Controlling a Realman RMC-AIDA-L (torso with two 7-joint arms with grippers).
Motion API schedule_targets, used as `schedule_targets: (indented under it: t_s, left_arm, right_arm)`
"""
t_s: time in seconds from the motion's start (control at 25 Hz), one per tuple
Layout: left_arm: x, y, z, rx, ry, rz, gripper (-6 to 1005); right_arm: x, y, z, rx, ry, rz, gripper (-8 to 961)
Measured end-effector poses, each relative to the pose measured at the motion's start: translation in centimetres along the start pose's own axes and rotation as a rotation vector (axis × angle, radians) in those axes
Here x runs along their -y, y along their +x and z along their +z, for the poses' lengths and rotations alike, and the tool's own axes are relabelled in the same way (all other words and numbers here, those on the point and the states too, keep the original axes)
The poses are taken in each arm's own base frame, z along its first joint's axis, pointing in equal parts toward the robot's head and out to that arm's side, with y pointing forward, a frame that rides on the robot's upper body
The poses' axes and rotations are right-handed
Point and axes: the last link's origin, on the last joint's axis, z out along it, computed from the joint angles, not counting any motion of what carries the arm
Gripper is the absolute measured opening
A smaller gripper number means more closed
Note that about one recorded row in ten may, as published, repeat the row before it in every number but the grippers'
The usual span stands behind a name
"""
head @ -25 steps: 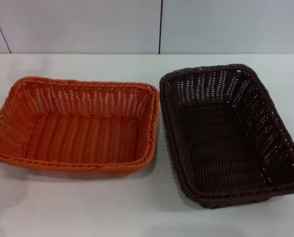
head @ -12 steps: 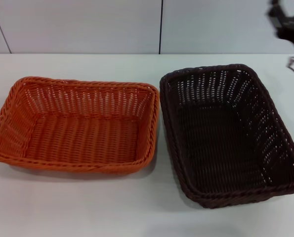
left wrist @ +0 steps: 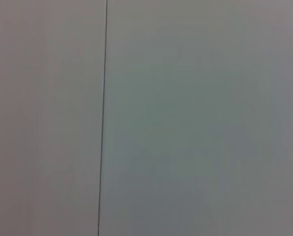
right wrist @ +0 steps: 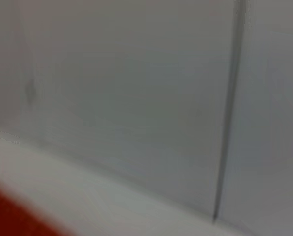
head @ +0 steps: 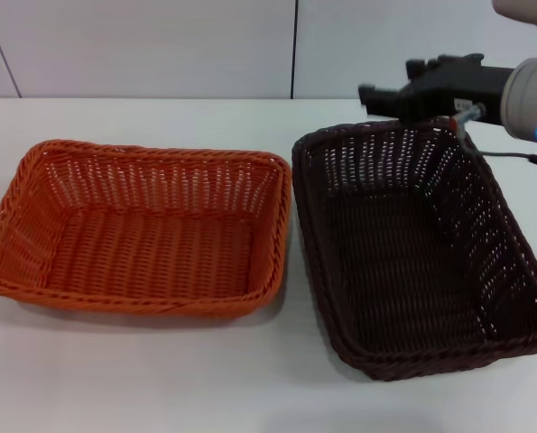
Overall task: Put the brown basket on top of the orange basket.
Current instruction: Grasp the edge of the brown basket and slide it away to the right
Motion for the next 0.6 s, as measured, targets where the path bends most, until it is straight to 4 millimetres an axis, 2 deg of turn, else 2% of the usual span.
schedule_targets:
  t_s: [0.2, 0.32, 0.6]
  left_arm:
    - [0.3, -0.6, -0.2, 0.023, 0.009, 0.011, 791]
    - [0.4, -1.1, -0.3, 0.042, 0.008, 0.01, 791]
    - [0.6, -1.9, -0.2, 0.072, 0.024, 0.013, 790]
  right_arm:
    - [-1.1, -0.9, -4.0, -0.165, -0.123, -0.096, 700]
    - [-2.1, -0.8, -6.1, -0.261, -0.289, -0.168, 700]
    - [-3.0, 0.6, -7.7, -0.413, -0.519, -0.257, 700]
